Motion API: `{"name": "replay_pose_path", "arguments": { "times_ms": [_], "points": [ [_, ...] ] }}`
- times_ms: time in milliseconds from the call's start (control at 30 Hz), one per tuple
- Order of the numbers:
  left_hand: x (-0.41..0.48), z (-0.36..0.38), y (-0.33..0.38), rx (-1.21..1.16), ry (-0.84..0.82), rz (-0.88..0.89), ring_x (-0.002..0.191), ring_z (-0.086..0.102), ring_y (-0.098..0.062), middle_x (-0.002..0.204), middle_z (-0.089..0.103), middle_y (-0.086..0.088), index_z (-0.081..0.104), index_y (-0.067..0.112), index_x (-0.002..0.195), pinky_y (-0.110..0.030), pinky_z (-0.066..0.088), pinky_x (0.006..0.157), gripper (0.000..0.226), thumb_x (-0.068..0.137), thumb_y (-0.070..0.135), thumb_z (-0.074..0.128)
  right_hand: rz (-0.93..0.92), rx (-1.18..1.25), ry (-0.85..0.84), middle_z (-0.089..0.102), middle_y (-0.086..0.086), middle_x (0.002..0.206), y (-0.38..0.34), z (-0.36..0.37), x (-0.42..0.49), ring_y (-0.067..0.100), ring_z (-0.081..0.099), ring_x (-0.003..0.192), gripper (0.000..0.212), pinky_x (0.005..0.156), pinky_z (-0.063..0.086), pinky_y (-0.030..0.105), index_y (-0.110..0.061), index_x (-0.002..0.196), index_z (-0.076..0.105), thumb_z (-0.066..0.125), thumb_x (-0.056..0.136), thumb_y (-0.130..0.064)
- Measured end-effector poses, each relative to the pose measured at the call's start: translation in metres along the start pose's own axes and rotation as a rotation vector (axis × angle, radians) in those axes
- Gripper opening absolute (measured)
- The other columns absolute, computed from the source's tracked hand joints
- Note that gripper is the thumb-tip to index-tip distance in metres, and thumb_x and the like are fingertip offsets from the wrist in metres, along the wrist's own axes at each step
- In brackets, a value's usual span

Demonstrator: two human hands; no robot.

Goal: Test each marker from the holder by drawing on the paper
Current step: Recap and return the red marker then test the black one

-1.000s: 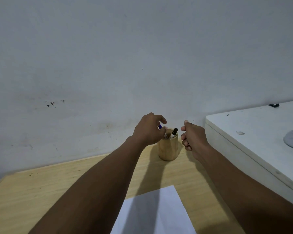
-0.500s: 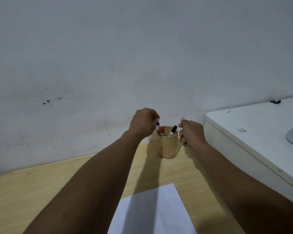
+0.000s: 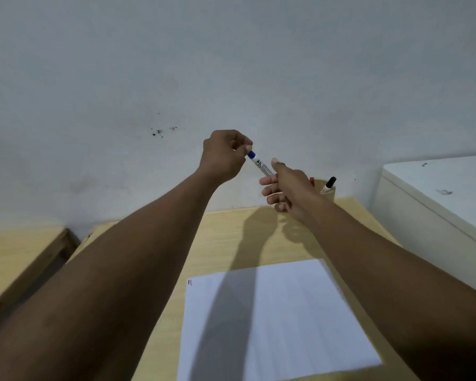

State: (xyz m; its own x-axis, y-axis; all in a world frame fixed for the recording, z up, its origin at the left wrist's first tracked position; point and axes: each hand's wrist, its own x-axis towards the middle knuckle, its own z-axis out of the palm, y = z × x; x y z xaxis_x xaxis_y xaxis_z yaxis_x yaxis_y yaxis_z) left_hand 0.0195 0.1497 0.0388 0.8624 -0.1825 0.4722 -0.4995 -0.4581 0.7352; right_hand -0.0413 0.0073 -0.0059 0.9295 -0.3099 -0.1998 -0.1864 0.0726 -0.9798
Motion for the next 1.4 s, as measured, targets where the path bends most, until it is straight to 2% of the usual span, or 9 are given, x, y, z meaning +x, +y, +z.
{"name": "replay_pose_path", "arguments": {
  "times_ms": [67, 233, 367, 633, 800, 933, 1133, 1300, 1400],
  "points": [
    [-0.006, -0.017, -0.007, -0.048, -0.002, -0.044, 0.068, 0.071, -0.013, 0.083, 0.075, -0.005, 0.076, 0.009, 0.095, -0.012, 0.049, 0.056, 0.009, 0.092, 0.012, 0.068, 0.034, 0.014, -0.07, 0.07, 0.01, 0.074, 0.002, 0.015, -0.005, 0.017, 0.056, 0.045, 0.062, 0.041, 0.035, 0.022, -0.003, 0.098, 0.072, 0.043, 0.099, -0.058],
    [-0.018, -0.047, -0.029, -0.097, -0.007, -0.097, 0.065, 0.072, -0.014, 0.085, 0.076, -0.008, 0.074, 0.011, 0.091, -0.023, 0.051, 0.063, 0.006, 0.092, 0.012, 0.068, 0.058, 0.033, -0.135, 0.073, 0.01, 0.078, 0.01, 0.045, -0.015, 0.017, 0.06, 0.047, 0.065, 0.043, 0.037, 0.022, -0.002, 0.104, 0.072, 0.041, 0.099, -0.059],
    [-0.018, -0.043, -0.029, -0.117, -0.013, -0.101, 0.064, 0.072, -0.014, 0.085, 0.076, -0.008, 0.074, 0.012, 0.089, -0.024, 0.052, 0.064, 0.007, 0.093, 0.012, 0.068, 0.037, 0.012, -0.119, 0.072, 0.01, 0.08, 0.009, 0.042, -0.014, 0.018, 0.06, 0.049, 0.06, 0.044, 0.039, 0.023, -0.003, 0.105, 0.07, 0.043, 0.1, -0.056],
    [-0.002, 0.012, 0.005, -0.131, 0.084, -0.001, 0.067, 0.075, -0.01, 0.081, 0.074, 0.004, 0.076, 0.012, 0.091, -0.019, 0.057, 0.066, 0.009, 0.092, 0.013, 0.066, -0.057, -0.013, 0.055, 0.07, 0.007, 0.073, -0.005, -0.012, -0.001, 0.017, 0.059, 0.047, 0.05, 0.044, 0.038, 0.024, -0.008, 0.098, 0.071, 0.044, 0.101, -0.051],
    [0.012, 0.055, 0.028, -0.139, 0.066, 0.05, 0.074, 0.076, -0.015, 0.08, 0.073, 0.006, 0.074, 0.016, 0.087, -0.017, 0.05, 0.062, 0.012, 0.092, 0.012, 0.065, -0.155, 0.075, 0.213, 0.066, 0.008, 0.069, -0.014, -0.064, 0.015, 0.017, 0.053, 0.044, 0.047, 0.038, 0.034, 0.022, -0.006, 0.099, 0.07, 0.045, 0.102, -0.046],
    [0.018, 0.09, 0.034, -0.101, 0.004, 0.065, 0.076, 0.075, -0.02, 0.084, 0.072, 0.004, 0.074, 0.016, 0.09, -0.02, 0.048, 0.058, 0.012, 0.094, 0.011, 0.064, -0.183, 0.107, 0.326, 0.063, 0.008, 0.068, -0.011, -0.101, 0.028, 0.015, 0.051, 0.041, 0.047, 0.036, 0.031, 0.022, -0.005, 0.098, 0.069, 0.044, 0.103, -0.043],
    [0.019, 0.126, 0.022, 0.033, -0.187, 0.097, 0.085, 0.069, -0.014, 0.083, 0.068, 0.01, 0.077, 0.015, 0.095, -0.027, 0.054, 0.075, 0.01, 0.093, 0.014, 0.067, -0.138, 0.121, 0.37, 0.063, 0.009, 0.068, 0.012, -0.129, 0.042, 0.017, 0.05, 0.046, 0.044, 0.038, 0.031, 0.023, -0.008, 0.091, 0.068, 0.044, 0.103, -0.043],
    [0.016, 0.144, 0.013, 0.213, -0.414, 0.194, 0.113, 0.055, -0.014, 0.118, 0.064, -0.001, 0.077, 0.028, 0.103, -0.029, 0.043, 0.087, 0.022, 0.083, 0.034, 0.07, -0.12, 0.133, 0.417, 0.063, 0.006, 0.063, 0.026, -0.132, 0.047, 0.017, 0.05, 0.045, 0.043, 0.039, 0.031, 0.024, -0.007, 0.093, 0.07, 0.045, 0.102, -0.041],
    [0.015, 0.156, 0.018, 0.319, -0.49, 0.242, 0.125, 0.052, -0.02, 0.127, 0.062, -0.003, 0.074, 0.035, 0.113, -0.041, 0.048, 0.096, 0.043, 0.074, 0.051, 0.072, -0.108, 0.127, 0.449, 0.063, 0.006, 0.063, 0.03, -0.134, 0.046, 0.017, 0.05, 0.045, 0.043, 0.042, 0.033, 0.027, -0.009, 0.09, 0.07, 0.045, 0.101, -0.041]
  ]
}}
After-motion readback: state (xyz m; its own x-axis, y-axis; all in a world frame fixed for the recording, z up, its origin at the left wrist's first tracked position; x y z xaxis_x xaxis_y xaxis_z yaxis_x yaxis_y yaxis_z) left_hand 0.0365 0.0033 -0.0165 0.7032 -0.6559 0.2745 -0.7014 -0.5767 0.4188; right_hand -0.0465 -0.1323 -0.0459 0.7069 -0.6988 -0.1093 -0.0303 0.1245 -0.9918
